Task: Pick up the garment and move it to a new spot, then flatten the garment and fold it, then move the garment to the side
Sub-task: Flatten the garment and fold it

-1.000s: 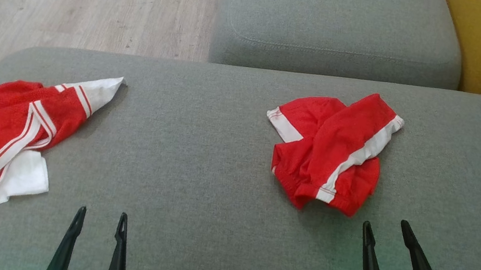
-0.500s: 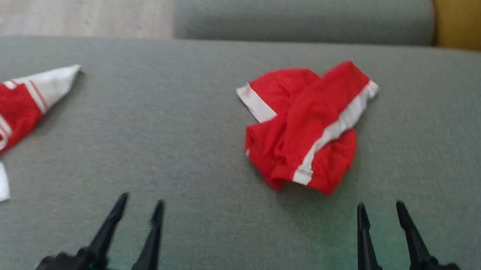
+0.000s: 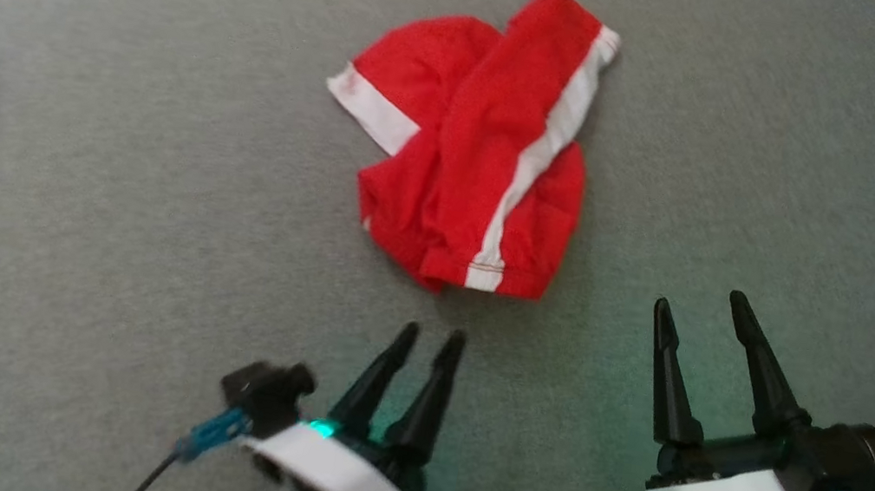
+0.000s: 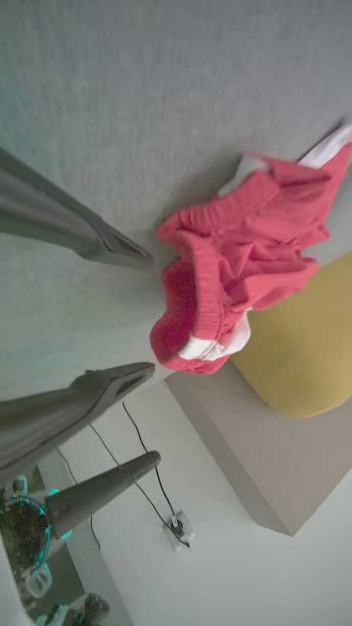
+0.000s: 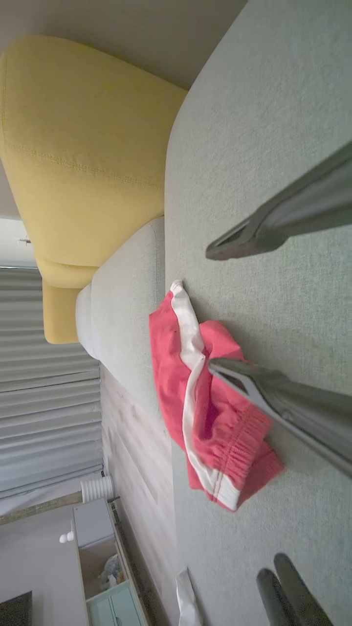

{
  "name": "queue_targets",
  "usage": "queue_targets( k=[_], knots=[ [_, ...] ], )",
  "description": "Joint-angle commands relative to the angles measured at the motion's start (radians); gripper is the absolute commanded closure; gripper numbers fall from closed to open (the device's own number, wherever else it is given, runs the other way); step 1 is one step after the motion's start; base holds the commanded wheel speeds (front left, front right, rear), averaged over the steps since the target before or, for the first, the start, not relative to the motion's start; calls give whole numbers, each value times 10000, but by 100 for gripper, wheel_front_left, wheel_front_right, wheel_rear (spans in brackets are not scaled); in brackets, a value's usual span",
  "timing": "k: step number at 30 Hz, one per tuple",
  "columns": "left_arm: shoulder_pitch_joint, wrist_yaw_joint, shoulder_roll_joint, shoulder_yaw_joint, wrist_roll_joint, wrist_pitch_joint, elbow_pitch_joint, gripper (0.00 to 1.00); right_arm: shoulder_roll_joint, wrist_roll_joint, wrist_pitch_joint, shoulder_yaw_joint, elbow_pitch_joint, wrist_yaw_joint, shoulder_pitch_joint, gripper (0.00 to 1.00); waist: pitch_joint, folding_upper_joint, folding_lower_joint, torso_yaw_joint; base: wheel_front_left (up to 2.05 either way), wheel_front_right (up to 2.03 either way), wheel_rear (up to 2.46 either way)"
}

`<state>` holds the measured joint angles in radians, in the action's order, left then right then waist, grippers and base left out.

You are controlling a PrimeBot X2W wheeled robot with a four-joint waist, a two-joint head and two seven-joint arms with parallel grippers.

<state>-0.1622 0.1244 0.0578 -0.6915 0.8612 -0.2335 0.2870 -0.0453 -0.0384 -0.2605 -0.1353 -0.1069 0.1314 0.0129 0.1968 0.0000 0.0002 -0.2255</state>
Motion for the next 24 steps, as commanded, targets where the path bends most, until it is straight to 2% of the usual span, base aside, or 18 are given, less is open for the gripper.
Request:
queue_targets(
  k=[1,5,9,17,23,24],
  knots=[
    [-556,59,-72,-93,455,82,-218,0,-49,-18,-13,-243,371,-7,353,0,409,0,-2,-415,0,0,0],
    [-1280,60,178,-941,1483,203,-171,0,-49,-50,-13,-223,442,-7,466,0,675,0,-2,-702,0,0,0],
    [-1785,61,450,-1221,1959,-40,-18,0,-49,-70,-13,-193,483,-7,504,0,832,0,-2,-870,0,0,0],
    [-2194,62,545,-863,2312,-274,23,0,-49,-37,-13,-183,477,-7,473,0,900,0,-2,-944,0,0,0],
    [-2195,62,420,-402,2019,-280,-294,0,-49,11,-13,-242,469,-7,510,0,946,0,-2,-885,0,0,0],
    [-2186,62,406,-345,1943,-281,-291,63,-49,13,-13,-243,470,-7,516,0,954,0,-2,-874,0,0,0]
  ],
)
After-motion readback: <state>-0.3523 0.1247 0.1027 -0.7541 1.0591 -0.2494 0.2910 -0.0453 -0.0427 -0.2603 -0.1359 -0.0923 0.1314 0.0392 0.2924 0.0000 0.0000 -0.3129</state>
